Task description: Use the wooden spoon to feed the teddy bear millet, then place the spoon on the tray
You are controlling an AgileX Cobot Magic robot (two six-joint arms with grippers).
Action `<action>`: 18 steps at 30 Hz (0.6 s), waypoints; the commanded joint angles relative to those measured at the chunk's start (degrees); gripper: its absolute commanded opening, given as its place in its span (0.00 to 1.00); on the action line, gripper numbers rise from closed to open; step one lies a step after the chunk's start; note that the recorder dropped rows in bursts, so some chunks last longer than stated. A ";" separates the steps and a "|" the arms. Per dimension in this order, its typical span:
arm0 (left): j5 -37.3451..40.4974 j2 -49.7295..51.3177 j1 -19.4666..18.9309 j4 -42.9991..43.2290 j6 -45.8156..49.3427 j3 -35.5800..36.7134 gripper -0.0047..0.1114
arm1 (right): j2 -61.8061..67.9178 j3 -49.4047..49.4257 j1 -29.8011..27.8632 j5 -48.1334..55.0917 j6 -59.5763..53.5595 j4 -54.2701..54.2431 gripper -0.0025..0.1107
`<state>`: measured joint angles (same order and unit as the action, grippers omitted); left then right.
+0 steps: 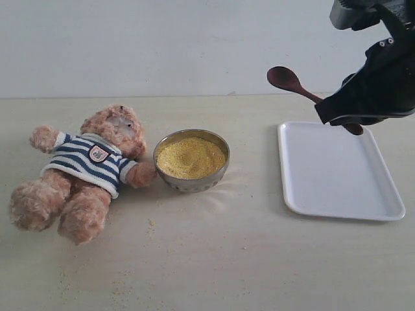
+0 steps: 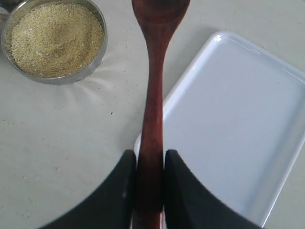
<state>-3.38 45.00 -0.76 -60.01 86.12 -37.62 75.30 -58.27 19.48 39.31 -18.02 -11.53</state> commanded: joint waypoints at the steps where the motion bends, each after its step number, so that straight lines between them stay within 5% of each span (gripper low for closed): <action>1: -5.34 -4.56 -0.09 27.06 -6.85 0.25 0.08 | -0.53 0.04 -0.46 0.14 -0.45 -1.45 0.02; 4: -20.65 -6.66 -0.09 18.47 -26.50 0.15 0.08 | -0.53 0.04 -0.46 0.82 -0.45 -1.45 0.02; 7: -32.61 -11.45 -0.09 18.06 -60.93 0.15 0.08 | -0.53 0.04 -0.46 1.18 -1.01 -1.45 0.02; 9: -38.97 -15.96 -0.09 40.67 -95.69 0.15 0.08 | -0.53 0.04 -0.46 1.18 -1.60 -1.45 0.02; 11: -45.37 -17.72 -0.09 68.51 -104.30 -0.44 0.08 | -0.53 0.04 -0.46 0.59 -1.60 -1.45 0.02; 13: -34.18 -18.09 -0.09 88.41 -108.04 -1.80 0.08 | -0.53 0.04 -0.46 0.50 -1.60 -1.57 0.02; 15: -13.31 -18.09 -0.09 91.93 -114.46 -1.70 0.08 | -0.53 0.04 -0.46 0.56 -1.60 -1.70 0.02; 18: 6.05 -18.68 -0.09 92.54 -104.93 -0.36 0.08 | -0.53 0.04 -0.46 0.46 -1.97 -1.70 0.02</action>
<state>-10.30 26.81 -0.76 31.31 -23.52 -38.96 75.30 -58.27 19.48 40.26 -19.40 -13.13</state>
